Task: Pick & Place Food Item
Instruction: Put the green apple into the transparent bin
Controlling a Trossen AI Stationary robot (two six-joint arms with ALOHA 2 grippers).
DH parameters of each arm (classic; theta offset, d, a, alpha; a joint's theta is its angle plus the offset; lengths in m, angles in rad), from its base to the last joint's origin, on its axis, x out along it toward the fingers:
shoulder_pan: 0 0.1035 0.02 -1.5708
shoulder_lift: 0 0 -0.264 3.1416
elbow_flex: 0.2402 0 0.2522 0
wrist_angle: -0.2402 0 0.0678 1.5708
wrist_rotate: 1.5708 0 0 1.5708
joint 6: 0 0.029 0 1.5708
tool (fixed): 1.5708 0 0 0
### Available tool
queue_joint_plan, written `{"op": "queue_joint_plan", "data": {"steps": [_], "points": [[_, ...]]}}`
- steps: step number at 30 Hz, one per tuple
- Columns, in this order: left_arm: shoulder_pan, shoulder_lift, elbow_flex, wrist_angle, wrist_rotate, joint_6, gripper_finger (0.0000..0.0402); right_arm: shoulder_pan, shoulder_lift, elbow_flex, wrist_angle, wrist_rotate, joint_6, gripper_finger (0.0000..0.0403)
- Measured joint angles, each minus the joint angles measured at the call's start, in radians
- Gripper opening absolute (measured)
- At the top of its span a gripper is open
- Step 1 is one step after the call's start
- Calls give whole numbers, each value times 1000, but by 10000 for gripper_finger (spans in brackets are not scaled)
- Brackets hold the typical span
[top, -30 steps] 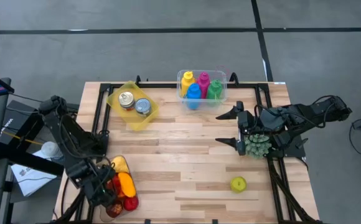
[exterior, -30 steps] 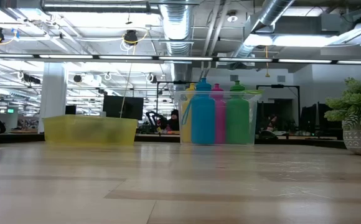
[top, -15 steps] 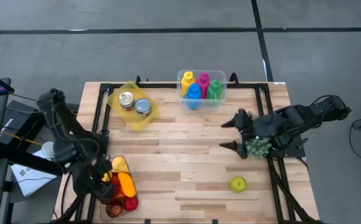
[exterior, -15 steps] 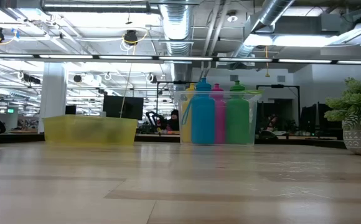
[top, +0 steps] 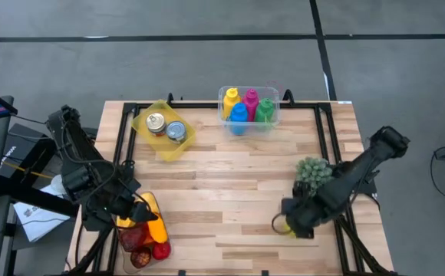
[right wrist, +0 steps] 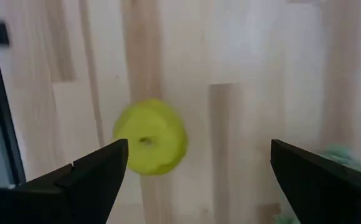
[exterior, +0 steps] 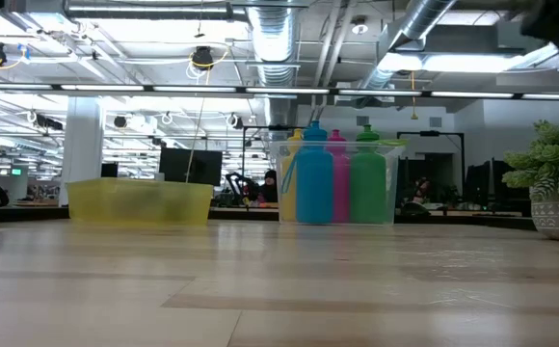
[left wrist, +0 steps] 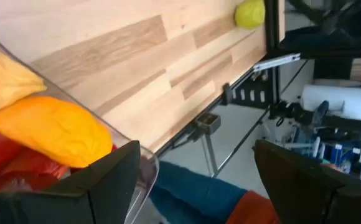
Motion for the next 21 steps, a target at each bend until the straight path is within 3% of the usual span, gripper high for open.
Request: {"op": "queue_joint_plan", "data": {"steps": [6, 13, 21], "points": [[0, 3, 0, 0, -18, 1, 304, 45, 87, -13, 78, -2, -8, 382], [0, 30, 0, 0, -36, 2, 304, 47, 90, -173, 244, -10, 18, 382], [0, 34, 0, 1, -36, 2, 304, 37, 103, -283, 451, -104, 43, 381]]}}
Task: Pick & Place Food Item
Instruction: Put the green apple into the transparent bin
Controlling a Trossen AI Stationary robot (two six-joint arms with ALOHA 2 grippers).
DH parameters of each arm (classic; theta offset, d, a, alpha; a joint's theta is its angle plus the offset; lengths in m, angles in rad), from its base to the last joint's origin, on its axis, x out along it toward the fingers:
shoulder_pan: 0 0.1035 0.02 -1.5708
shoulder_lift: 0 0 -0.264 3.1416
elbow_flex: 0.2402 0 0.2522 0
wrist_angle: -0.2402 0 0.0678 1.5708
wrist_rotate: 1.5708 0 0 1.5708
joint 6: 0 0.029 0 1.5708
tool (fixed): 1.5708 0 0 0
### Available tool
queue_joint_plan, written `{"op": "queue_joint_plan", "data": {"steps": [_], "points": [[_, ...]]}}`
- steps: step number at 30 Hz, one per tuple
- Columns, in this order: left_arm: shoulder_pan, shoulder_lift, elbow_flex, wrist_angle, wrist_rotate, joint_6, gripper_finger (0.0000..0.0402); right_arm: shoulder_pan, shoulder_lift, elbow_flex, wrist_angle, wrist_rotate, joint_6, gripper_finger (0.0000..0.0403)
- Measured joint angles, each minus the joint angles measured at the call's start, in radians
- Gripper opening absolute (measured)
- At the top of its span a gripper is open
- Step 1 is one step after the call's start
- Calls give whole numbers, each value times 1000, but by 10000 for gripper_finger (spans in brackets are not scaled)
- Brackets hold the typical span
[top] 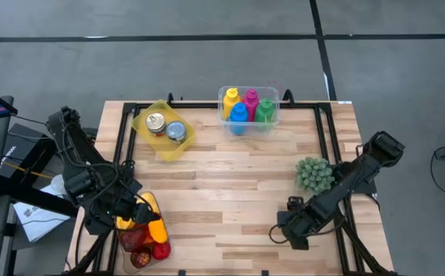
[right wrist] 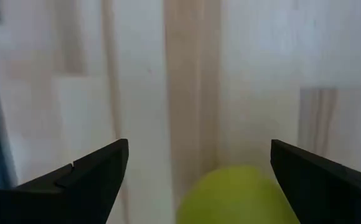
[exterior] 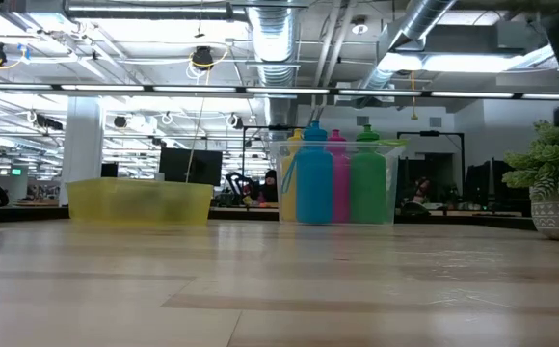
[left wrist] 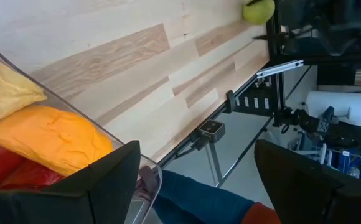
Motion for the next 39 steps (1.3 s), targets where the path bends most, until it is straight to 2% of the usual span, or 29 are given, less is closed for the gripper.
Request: {"op": "queue_joint_plan", "data": {"steps": [9, 16, 22, 28, 33, 39], "points": [[0, 0, 0, -2, -9, 0, 304, 9, -12, -33, -86, -13, 27, 368], [0, 0, 0, -6, -60, 1, 304, -6, -115, -29, -137, -25, 36, 376], [0, 0, 0, -6, -64, 1, 301, -16, -205, -29, -234, -22, 103, 377], [0, 0, 0, -6, -135, 1, 301, -1, -244, -29, -310, 69, 132, 377], [1, 0, 0, -11, -176, 1, 301, 0, -242, -29, -249, 177, 29, 377], [0, 0, 0, -11, -181, 1, 302, -9, -242, -37, -221, 184, -10, 377]]}}
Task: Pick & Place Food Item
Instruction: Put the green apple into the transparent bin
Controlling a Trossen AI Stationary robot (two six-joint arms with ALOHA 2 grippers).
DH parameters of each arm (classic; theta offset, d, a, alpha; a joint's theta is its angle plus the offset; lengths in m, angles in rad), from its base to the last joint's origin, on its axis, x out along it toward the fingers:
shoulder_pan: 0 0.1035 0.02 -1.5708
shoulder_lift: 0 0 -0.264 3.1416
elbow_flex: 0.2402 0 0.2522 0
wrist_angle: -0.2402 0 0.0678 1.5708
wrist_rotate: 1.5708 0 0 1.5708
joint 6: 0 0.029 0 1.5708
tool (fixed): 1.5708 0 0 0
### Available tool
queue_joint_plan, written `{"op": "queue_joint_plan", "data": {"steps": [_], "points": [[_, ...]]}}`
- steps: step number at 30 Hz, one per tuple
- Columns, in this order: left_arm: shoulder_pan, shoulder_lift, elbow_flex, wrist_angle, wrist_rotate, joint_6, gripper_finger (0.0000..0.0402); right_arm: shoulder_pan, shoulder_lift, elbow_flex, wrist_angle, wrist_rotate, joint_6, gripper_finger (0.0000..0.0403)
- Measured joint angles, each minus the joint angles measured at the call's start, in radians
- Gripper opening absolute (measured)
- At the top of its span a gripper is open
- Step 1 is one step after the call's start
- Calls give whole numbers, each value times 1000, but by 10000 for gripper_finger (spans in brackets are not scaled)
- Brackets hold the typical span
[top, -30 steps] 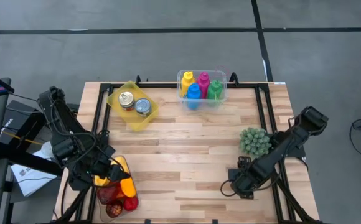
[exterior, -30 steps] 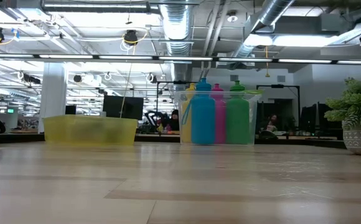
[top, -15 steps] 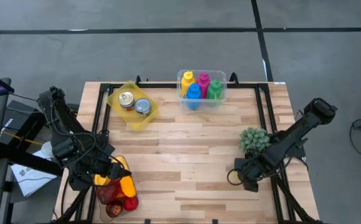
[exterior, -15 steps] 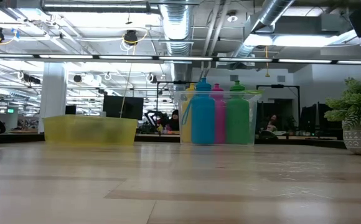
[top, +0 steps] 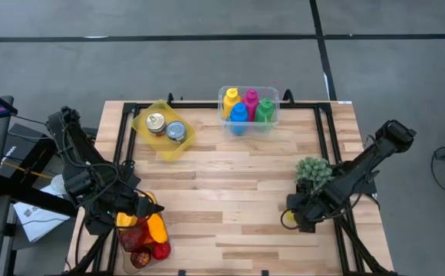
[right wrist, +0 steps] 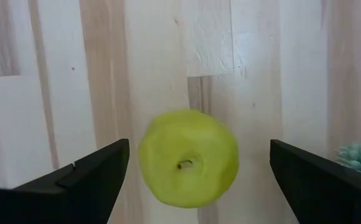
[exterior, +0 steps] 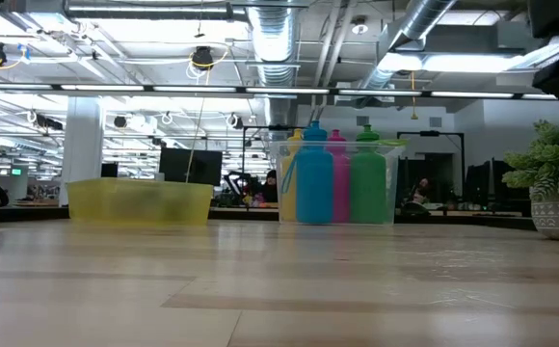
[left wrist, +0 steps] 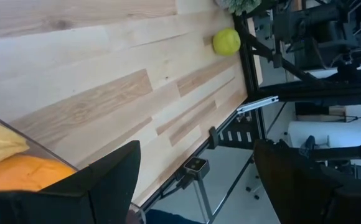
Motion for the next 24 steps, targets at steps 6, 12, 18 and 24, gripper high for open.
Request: {"op": "queue_joint_plan", "data": {"steps": [6, 12, 18, 24], "points": [[0, 0, 0, -3, -2, 0, 302, 2, -2, -98, 88, -2, 2, 377], [3, 0, 0, -3, -34, 0, 301, -25, -1, -184, 168, -28, 9, 376], [42, 0, 0, -3, -44, 0, 301, -25, 0, -187, 171, -32, 13, 331], [94, 0, 0, -3, -46, 49, 301, -26, 1, -151, 174, -56, 13, 296]]}}
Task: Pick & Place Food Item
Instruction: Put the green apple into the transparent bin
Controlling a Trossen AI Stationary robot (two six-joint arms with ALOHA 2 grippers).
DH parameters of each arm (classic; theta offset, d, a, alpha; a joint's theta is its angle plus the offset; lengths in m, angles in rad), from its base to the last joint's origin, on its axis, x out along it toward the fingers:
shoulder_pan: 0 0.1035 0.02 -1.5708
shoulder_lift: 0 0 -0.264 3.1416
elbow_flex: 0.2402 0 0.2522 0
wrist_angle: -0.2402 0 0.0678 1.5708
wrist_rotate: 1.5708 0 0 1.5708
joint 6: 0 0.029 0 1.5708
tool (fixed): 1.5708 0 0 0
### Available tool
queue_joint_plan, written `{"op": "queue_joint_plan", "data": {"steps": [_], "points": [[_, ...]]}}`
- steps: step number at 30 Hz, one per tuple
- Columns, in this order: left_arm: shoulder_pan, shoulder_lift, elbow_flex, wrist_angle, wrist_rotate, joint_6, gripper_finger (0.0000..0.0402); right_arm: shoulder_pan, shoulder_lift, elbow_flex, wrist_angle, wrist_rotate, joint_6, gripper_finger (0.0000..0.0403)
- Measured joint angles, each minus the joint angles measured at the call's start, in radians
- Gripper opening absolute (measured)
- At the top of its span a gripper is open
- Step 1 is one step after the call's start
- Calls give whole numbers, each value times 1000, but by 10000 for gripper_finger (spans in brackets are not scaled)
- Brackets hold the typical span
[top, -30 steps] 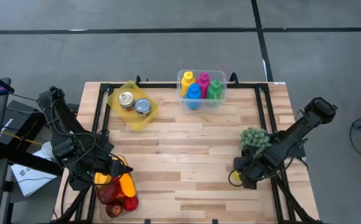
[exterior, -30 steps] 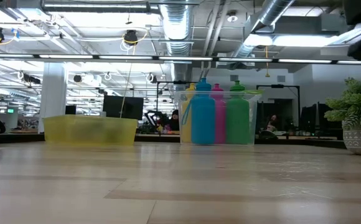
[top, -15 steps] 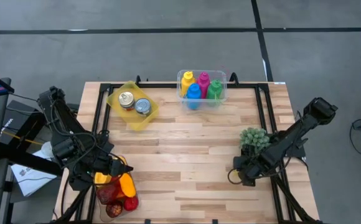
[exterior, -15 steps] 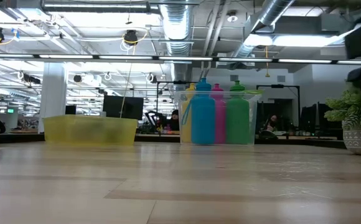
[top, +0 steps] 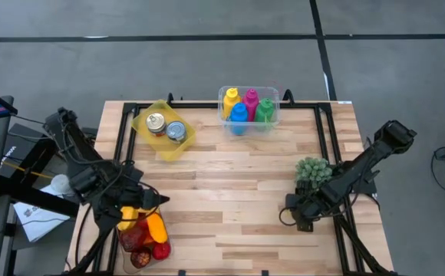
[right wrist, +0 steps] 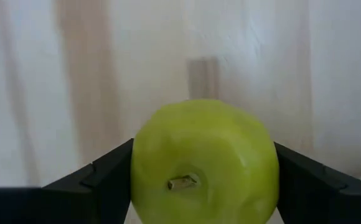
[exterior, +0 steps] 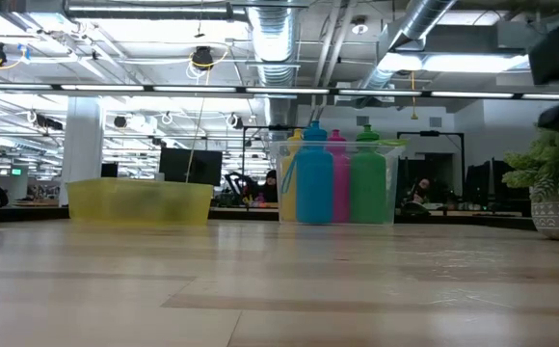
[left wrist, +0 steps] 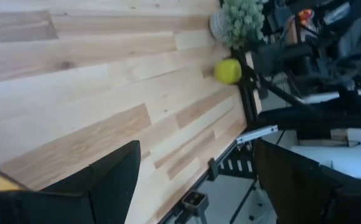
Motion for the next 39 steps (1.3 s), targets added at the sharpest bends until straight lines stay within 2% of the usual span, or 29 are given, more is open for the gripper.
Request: {"op": "queue_joint_plan", "data": {"steps": [6, 13, 19, 24, 27, 30, 33, 36, 39], "points": [[64, 0, 0, 1, 1, 2, 301, -7, 0, 165, 4, 36, -89, 296], [172, 6, 0, 6, 2, 18, 301, -32, 0, 425, 7, 338, -325, 306], [285, 82, 0, 134, -5, 19, 301, -105, 0, 553, 49, 507, -569, 311], [385, 188, 0, 469, -5, 33, 301, -186, 1, 567, 226, 554, -782, 313], [449, 253, 0, 745, 14, 182, 301, -222, 1, 567, 335, 554, -865, 314], [517, 303, 0, 993, 98, 383, 301, -246, 1, 568, 386, 553, -908, 314], [576, 348, 0, 1195, 166, 478, 301, -251, 1, 568, 396, 552, -941, 314], [624, 380, 0, 1332, 236, 569, 301, -250, 1, 568, 396, 551, -959, 315], [664, 396, 0, 1384, 335, 690, 301, -249, 1, 568, 396, 551, -960, 315]]}}
